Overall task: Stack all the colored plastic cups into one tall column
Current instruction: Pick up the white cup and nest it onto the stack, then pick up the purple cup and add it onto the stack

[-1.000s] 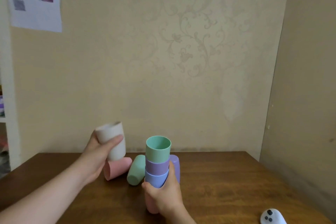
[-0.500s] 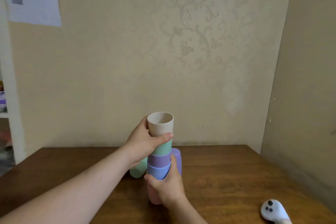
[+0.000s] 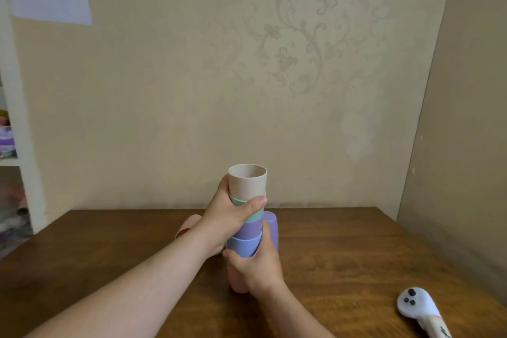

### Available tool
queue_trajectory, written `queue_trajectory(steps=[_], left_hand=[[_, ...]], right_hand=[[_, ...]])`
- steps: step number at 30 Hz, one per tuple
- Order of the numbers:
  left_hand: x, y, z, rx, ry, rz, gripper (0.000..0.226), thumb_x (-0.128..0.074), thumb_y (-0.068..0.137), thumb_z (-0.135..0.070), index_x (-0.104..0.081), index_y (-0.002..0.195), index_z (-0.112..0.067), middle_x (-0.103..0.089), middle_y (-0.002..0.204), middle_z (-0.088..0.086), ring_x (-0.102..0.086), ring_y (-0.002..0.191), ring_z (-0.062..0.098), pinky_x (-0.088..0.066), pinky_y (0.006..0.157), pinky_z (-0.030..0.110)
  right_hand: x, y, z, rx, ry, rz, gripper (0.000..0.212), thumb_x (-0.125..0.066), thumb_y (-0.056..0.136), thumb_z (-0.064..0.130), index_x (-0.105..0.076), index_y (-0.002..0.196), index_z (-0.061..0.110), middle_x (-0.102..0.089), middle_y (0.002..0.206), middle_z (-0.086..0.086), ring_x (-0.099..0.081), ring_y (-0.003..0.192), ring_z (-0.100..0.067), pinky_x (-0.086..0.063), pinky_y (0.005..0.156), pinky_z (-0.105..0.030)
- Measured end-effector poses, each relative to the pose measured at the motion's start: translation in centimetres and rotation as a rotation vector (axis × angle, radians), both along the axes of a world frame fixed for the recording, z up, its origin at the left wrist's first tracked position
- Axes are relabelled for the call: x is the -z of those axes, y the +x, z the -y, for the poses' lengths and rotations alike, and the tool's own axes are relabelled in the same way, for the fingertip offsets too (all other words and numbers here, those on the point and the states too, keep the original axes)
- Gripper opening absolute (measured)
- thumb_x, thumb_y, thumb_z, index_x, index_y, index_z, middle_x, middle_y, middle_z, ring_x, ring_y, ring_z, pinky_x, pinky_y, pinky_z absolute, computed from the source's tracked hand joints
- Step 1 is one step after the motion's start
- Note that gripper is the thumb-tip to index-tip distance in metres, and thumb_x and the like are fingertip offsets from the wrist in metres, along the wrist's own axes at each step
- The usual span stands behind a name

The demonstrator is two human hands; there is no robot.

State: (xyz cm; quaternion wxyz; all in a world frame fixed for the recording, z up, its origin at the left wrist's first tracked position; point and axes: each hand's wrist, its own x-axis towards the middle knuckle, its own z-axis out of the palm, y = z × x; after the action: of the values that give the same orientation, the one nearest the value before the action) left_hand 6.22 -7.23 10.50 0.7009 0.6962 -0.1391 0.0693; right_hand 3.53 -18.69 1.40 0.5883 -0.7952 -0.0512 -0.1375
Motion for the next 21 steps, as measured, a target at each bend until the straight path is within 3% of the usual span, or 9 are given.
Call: queue_trajectory(steps=[5, 8, 10, 13, 14, 16, 18, 21], left_hand=[[2.9, 0.2, -0.4, 0.003, 0.132, -0.046, 0.081, -0.102, 0.064, -0.033, -0.062, 0.134, -0.027, -0.083, 0.121, 0.001, -0.080, 0.113, 0.022, -0.063, 0.103, 0.052], [5.4, 0.1, -0.3, -0.017, 0.121, -0.089, 0.075, -0.099, 0.065, -0.032, -0.069, 0.133, -0.025, -0.084, 0.119, -0.003, -0.080, 0.114, 0.018, -0.062, 0.106, 0.051], [6.1, 0.0, -0.3, -0.056, 0.116, -0.096, 0.070, -0.097, 0.066, -0.031, -0.071, 0.131, -0.026, -0.084, 0.117, -0.004, -0.080, 0.111, 0.016, -0.063, 0.103, 0.048], [6.4, 0.5, -0.6, -0.126, 0.121, -0.067, 0.054, -0.097, 0.074, -0.014, -0.073, 0.121, -0.024, -0.086, 0.108, -0.007, -0.082, 0.104, 0.011, -0.066, 0.090, 0.033], [6.5, 0.8, -0.9, -0.165, 0.102, -0.051, 0.051, -0.097, 0.075, -0.008, -0.071, 0.115, -0.026, -0.086, 0.102, -0.011, -0.081, 0.099, 0.005, -0.064, 0.083, 0.025], [6.5, 1.1, -1.2, -0.248, 0.088, -0.038, 0.052, -0.098, 0.075, -0.008, -0.067, 0.111, -0.031, -0.081, 0.098, -0.017, -0.077, 0.090, -0.008, -0.057, 0.071, 0.011], [6.8, 1.3, -1.2, -0.269, 0.101, -0.022, 0.055, -0.098, 0.075, -0.011, -0.066, 0.115, -0.031, -0.078, 0.104, -0.018, -0.073, 0.086, -0.014, -0.054, 0.068, 0.006], [7.0, 1.4, -1.2, -0.267, 0.091, -0.022, 0.065, -0.099, 0.072, -0.018, -0.066, 0.126, -0.029, -0.080, 0.113, -0.014, -0.075, 0.093, -0.010, -0.056, 0.074, 0.008]], right_hand=[[-0.8, -0.5, 0.1, 0.001, -0.009, 0.043, 0.073, -0.086, 0.074, 0.036, -0.041, 0.126, 0.062, -0.069, 0.110, 0.037, -0.071, 0.099, 0.006, -0.059, 0.086, -0.025], [-0.7, -0.9, 0.2, -0.013, -0.046, 0.074, 0.081, -0.084, 0.077, 0.032, -0.039, 0.141, 0.053, -0.070, 0.115, 0.033, -0.071, 0.102, 0.005, -0.061, 0.090, -0.031], [-0.8, -1.3, 1.0, -0.110, -0.121, 0.066, 0.087, -0.084, 0.079, 0.028, -0.035, 0.148, 0.047, -0.070, 0.123, 0.027, -0.072, 0.108, 0.002, -0.062, 0.095, -0.032], [-2.1, -1.1, 4.2, -0.219, -0.388, 0.017, 0.087, -0.073, 0.080, 0.022, -0.034, 0.149, 0.058, -0.060, 0.135, 0.038, -0.065, 0.118, 0.004, -0.055, 0.101, -0.022], [-2.7, -0.3, 5.4, -0.194, -0.467, 0.008, 0.084, -0.068, 0.080, 0.020, -0.038, 0.149, 0.058, -0.057, 0.139, 0.035, -0.064, 0.121, 0.000, -0.054, 0.103, -0.025], [-4.3, 1.8, 7.2, -0.031, -0.630, 0.025, 0.074, -0.063, 0.080, 0.018, -0.051, 0.152, 0.035, -0.058, 0.146, 0.011, -0.064, 0.124, -0.017, -0.052, 0.104, -0.032], [-5.8, 3.8, 7.8, 0.110, -0.755, 0.047, 0.065, -0.059, 0.084, 0.014, -0.057, 0.148, 0.023, -0.056, 0.146, -0.002, -0.060, 0.128, -0.026, -0.049, 0.104, -0.034], [-7.0, 6.5, 7.3, 0.090, -0.874, -0.042, 0.071, -0.055, 0.092, 0.019, -0.040, 0.161, 0.027, -0.034, 0.165, -0.010, -0.044, 0.143, -0.039, -0.039, 0.117, -0.040]])
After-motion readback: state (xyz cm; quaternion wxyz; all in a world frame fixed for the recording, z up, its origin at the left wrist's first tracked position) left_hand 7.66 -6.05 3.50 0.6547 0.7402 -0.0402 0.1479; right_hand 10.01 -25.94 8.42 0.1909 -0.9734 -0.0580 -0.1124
